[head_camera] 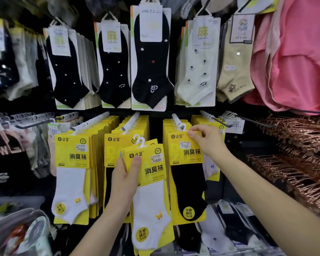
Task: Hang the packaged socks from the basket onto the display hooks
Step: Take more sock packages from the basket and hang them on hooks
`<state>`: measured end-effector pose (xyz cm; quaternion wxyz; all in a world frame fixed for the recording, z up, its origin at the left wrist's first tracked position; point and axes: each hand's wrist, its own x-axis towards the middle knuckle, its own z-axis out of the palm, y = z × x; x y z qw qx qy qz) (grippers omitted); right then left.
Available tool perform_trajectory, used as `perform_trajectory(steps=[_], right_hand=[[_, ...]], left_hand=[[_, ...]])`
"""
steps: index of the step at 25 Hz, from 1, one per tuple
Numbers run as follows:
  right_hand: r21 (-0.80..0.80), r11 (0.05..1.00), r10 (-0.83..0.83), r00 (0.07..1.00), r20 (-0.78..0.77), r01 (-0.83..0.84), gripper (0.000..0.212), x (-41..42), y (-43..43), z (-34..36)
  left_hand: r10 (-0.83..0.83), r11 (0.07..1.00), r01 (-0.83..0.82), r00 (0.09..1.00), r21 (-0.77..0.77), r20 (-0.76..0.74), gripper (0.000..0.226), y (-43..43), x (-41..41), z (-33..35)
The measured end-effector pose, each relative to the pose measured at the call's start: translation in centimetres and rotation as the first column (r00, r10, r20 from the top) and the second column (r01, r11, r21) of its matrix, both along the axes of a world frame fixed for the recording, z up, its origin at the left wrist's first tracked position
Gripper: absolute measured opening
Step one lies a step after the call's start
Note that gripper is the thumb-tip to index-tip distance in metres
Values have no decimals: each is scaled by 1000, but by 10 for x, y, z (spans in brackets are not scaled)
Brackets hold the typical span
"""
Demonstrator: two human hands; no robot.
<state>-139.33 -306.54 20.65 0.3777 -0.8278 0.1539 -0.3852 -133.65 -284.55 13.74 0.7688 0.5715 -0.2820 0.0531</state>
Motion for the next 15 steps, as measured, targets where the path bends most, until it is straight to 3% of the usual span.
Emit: perform_trajectory(steps=[3,8,11,13,15], right_hand=[[-67,996,-68,997,-29,66,12,9,5,-5],[-147,982,-129,989,-67,118,24,2,0,-8],[-97,982,-157,987,43,160,26,-16,2,-15],[-11,999,-33,997,72,34,20,-25,15,-23],[64,988,145,989,-2,-144,23,-27,35,-32]], left_hand=[[-1,1000,1,1000,12,8,27,3,1,1],[-38,998,37,998,44,42,14,-9,-3,5],[-35,999,33,998,37,54,16,-10,-4,8],[-38,998,35,997,47,62,18,-14,-5,9],[-52,996,48,997,70,61,16,-22,-9,9]])
